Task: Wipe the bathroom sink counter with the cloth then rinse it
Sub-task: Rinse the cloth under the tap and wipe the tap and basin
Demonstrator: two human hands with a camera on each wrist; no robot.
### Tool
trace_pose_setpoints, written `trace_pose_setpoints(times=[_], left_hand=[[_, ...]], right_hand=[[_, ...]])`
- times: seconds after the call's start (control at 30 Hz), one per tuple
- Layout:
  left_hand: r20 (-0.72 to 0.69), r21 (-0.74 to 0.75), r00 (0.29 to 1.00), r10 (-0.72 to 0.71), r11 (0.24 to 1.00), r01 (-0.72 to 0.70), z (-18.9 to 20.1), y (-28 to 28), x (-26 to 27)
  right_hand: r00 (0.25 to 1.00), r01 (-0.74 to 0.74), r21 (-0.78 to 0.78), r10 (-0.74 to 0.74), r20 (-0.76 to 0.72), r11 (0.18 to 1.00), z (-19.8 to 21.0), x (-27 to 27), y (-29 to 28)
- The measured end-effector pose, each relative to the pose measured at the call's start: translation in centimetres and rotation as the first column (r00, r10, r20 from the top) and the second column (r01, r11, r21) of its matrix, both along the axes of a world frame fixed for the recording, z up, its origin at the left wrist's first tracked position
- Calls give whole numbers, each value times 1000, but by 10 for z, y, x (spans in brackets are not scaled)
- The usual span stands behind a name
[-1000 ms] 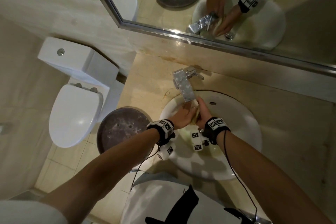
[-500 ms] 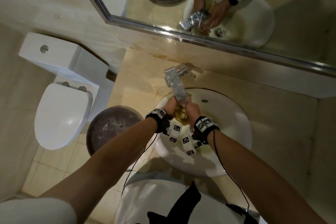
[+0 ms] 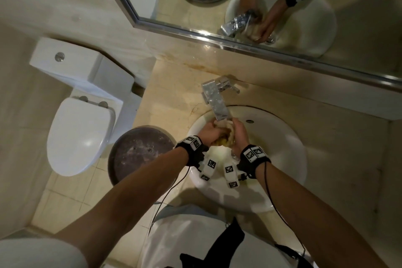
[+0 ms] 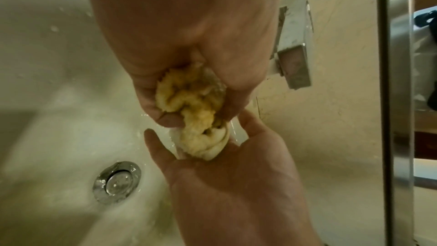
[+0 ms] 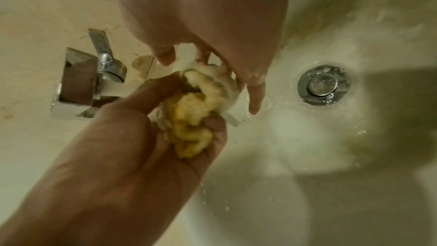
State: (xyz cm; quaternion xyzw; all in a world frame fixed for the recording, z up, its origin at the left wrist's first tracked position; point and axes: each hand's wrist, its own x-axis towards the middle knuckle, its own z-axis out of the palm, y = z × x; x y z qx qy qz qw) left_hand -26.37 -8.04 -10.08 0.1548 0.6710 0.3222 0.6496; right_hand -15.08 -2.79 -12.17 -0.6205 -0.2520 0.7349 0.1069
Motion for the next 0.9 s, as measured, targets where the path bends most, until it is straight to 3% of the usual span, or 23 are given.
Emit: trace_pose_setpoints(times=[0.13, 0.43, 0.57, 0.67, 0.8, 0.9], left_hand=[[-77, 59, 996, 53, 997, -48, 10, 4, 9], [-303, -15, 948, -100, 995, 100, 15, 13, 12], [-326, 2, 939, -108, 993, 115, 13, 10, 11], [-258, -32, 966, 31, 999, -41, 17, 6, 14], [-164, 20, 981, 99, 995, -97, 15, -1, 11], [-66, -29, 969, 240, 970, -242, 13, -9, 7]], right_hand=[[999, 22, -16, -23, -34, 1000, 15, 8, -11], [1000, -1, 51, 2, -8, 999, 22, 8, -6], [999, -15, 121, 11, 37, 993, 27, 3, -7], [995, -50, 170, 34, 93, 984, 22, -1, -5], [990, -119, 64, 113, 81, 991, 13, -6, 0], [976, -201, 53, 195, 96, 978, 12, -17, 8]])
